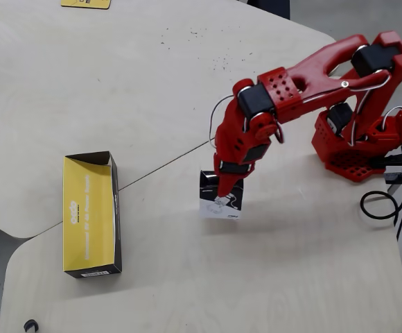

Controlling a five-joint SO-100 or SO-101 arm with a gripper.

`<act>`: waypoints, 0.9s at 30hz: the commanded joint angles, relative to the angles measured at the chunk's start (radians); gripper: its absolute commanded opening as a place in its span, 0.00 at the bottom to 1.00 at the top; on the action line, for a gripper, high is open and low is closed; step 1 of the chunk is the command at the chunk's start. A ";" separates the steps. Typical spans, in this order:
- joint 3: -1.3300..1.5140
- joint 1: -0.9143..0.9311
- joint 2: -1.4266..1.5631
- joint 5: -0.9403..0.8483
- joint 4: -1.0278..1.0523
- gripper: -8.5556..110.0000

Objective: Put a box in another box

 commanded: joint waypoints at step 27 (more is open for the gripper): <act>-0.795 0.155 -0.360 0.673 -0.253 0.08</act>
